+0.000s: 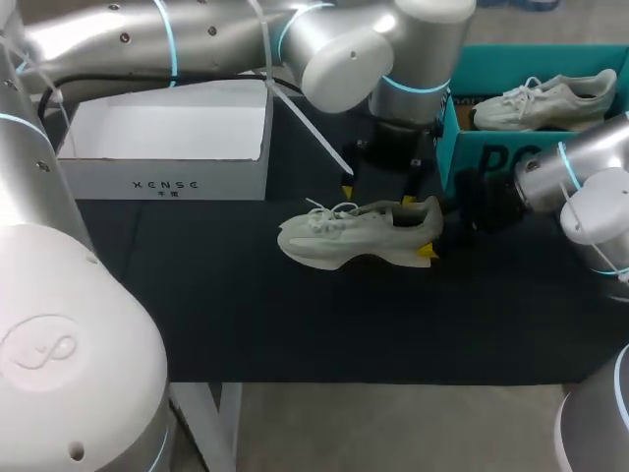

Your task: Take the shoe out of the shoebox, open the shoe tongue, remove and reinsert the insole, then place the shoe into the shoebox

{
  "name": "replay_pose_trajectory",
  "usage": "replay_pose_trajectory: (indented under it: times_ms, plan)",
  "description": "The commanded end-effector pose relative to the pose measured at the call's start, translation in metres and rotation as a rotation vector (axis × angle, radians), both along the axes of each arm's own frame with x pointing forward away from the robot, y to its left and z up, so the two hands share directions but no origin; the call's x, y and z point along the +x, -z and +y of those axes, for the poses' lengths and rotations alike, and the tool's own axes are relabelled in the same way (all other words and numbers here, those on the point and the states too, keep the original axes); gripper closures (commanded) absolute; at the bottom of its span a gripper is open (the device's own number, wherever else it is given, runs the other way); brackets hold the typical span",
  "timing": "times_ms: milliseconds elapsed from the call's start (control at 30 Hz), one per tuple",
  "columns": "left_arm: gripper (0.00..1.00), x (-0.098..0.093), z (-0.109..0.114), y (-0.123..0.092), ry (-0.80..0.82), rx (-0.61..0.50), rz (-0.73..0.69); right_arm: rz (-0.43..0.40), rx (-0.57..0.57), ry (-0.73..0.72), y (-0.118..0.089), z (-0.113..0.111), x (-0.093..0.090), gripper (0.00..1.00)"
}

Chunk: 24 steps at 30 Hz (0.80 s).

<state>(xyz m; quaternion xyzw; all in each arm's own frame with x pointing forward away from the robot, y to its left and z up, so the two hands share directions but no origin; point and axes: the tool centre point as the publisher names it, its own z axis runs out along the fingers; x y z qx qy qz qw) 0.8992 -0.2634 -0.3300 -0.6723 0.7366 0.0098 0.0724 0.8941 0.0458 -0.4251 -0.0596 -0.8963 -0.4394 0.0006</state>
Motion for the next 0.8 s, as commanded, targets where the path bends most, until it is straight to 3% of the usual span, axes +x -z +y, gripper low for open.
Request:
replay_pose_trajectory:
  times_ms: [33,367,800]
  plan:
    - [0.00,0.010,0.001,0.010,-0.003,0.043,0.036,0.000,-0.001,-0.001,0.005,0.003,0.002,1.00]
    - [0.00,0.003,0.011,0.020,0.062,0.071,0.100,0.000,-0.001,-0.001,0.005,0.003,0.002,1.00]
    - [0.00,-0.013,0.001,0.029,0.125,0.101,0.116,0.000,-0.001,-0.001,0.005,0.003,0.002,1.00]
